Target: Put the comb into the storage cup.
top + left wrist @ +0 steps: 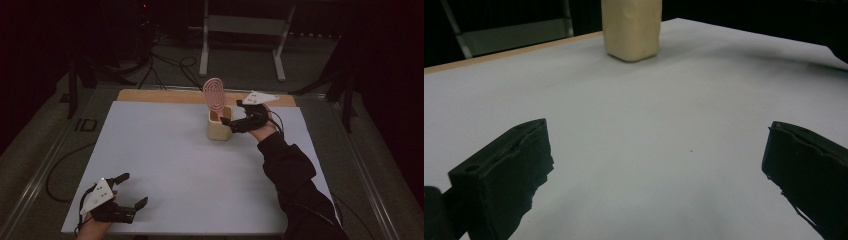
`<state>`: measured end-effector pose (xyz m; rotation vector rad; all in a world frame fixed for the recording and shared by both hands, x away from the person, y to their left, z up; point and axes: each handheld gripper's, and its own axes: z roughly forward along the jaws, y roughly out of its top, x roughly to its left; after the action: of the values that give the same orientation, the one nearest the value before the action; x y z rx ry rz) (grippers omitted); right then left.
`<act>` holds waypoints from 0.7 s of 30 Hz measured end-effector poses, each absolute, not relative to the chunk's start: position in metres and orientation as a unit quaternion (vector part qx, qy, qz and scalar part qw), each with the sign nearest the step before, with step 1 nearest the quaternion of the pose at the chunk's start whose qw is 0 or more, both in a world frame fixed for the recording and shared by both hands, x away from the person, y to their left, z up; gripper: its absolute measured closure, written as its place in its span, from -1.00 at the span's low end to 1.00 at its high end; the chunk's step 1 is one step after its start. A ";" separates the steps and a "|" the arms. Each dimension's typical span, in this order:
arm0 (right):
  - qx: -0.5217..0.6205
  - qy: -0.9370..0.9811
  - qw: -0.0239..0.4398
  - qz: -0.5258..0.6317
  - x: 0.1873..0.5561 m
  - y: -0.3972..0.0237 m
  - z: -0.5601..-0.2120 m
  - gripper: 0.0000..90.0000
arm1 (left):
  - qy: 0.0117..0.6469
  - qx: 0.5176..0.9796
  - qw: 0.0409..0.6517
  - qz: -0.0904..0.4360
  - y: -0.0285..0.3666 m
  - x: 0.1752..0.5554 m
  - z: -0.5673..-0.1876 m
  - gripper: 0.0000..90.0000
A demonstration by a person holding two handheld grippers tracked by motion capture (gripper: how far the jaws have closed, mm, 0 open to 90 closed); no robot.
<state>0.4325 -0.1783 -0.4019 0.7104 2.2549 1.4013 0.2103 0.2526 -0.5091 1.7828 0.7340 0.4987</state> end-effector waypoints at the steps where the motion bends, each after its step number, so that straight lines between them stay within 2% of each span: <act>1: 0.253 0.805 0.195 0.500 0.433 -0.178 -0.402 -0.82 | 0.309 0.751 0.544 0.210 0.253 0.210 -0.509 -1.00; 21: 0.272 0.805 0.188 0.493 0.384 -0.191 -0.412 -0.82 | 0.309 0.752 0.542 0.212 0.252 0.209 -0.508 -1.00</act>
<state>0.3837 -0.1912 -0.4120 0.7645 2.2631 1.3880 0.2092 0.2524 -0.5085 1.7855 0.7346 0.5032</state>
